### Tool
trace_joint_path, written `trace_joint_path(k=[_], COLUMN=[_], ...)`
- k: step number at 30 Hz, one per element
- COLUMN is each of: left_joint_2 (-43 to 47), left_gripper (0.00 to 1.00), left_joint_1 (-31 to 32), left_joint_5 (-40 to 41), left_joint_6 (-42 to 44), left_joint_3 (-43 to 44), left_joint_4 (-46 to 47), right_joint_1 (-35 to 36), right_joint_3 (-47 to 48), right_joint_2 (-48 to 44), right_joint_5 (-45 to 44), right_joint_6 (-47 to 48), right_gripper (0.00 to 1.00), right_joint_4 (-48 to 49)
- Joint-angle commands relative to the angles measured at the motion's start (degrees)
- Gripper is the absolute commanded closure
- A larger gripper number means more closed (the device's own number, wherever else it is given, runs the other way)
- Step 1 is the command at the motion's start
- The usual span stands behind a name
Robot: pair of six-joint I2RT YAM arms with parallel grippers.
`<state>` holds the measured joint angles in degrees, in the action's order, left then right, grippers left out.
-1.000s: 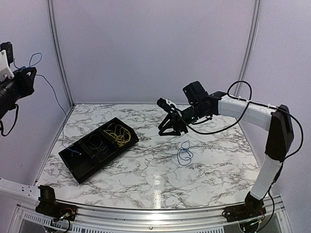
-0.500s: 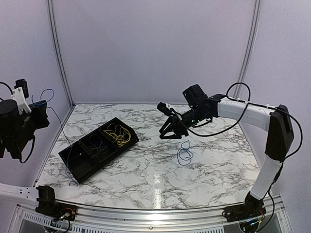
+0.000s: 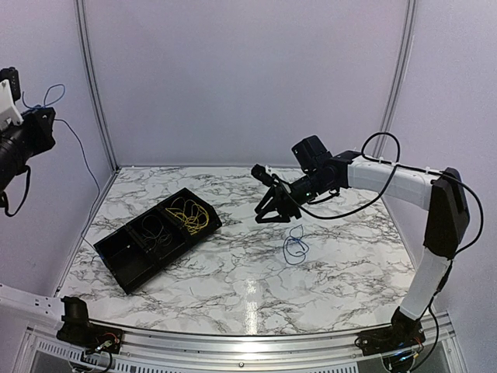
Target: Untangle the cables
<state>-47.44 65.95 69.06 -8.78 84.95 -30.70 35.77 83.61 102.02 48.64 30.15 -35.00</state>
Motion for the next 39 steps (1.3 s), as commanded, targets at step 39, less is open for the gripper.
trace_joint_path(k=[39], left_joint_2=[3.7], left_gripper=[1.00], left_joint_1=[-1.0], left_joint_5=[-13.8], left_joint_6=[-58.6], left_joint_3=[-33.7], left_joint_4=[-34.1], right_joint_1=[0.1], right_joint_3=[-3.5], right_joint_2=[-1.7], right_joint_5=[-0.3], right_joint_6=[0.3], right_gripper=[0.57], right_joint_4=[0.3])
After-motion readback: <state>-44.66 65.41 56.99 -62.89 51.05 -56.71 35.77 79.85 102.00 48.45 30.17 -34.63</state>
